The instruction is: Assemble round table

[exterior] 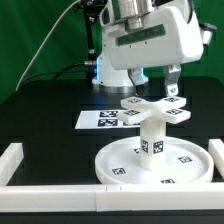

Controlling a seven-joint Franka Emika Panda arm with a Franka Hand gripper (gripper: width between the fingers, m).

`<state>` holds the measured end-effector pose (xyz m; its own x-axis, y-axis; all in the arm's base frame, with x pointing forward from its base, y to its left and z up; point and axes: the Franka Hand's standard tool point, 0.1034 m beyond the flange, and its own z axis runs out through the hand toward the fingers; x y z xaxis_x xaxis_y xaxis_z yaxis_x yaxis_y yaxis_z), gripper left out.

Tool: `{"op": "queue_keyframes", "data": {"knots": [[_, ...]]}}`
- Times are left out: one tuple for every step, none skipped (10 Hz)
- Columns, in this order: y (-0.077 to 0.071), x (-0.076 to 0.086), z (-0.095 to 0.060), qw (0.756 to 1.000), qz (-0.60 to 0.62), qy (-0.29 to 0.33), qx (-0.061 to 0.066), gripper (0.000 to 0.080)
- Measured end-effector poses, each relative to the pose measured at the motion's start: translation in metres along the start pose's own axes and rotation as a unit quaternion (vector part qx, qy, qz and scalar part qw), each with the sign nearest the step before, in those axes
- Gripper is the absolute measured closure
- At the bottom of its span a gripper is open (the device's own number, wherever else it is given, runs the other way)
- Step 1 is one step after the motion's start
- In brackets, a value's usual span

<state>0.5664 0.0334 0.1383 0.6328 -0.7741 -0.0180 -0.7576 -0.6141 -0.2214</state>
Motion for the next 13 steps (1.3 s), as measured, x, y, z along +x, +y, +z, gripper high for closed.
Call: {"op": "queue_keyframes", "data": {"knots": [[-0.001,0.000,-0.001,0.999,-0.037,0.005,0.003,0.0151],[0.003,0.003,0.000,0.998,-0.051,0.028,0.011,0.0151],[0.005,0.002,0.001,0.996,-0.083,0.025,0.007,0.0151],[0.005,0.003,0.001,0.994,-0.107,0.026,0.006,0.0151],[0.006,0.002,0.003,0.985,-0.169,0.024,-0.008,0.0151],[0.005,0.000,0.008,0.968,-0.248,0.018,-0.037,0.0151],[0.002,0.000,0.011,0.943,-0.327,0.007,-0.057,0.0151],[0.001,0.002,0.013,0.930,-0.363,-0.002,-0.062,0.0151],[0.001,0.002,0.013,0.929,-0.364,0.000,-0.062,0.0151],[0.001,0.002,0.013,0.930,-0.363,0.000,-0.062,0.0151],[0.001,0.002,0.013,0.930,-0.363,0.000,-0.062,0.0151],[0.005,-0.001,0.015,0.936,-0.346,-0.019,-0.067,0.0151],[0.009,0.001,0.017,0.938,-0.338,-0.035,-0.073,0.0151]]}}
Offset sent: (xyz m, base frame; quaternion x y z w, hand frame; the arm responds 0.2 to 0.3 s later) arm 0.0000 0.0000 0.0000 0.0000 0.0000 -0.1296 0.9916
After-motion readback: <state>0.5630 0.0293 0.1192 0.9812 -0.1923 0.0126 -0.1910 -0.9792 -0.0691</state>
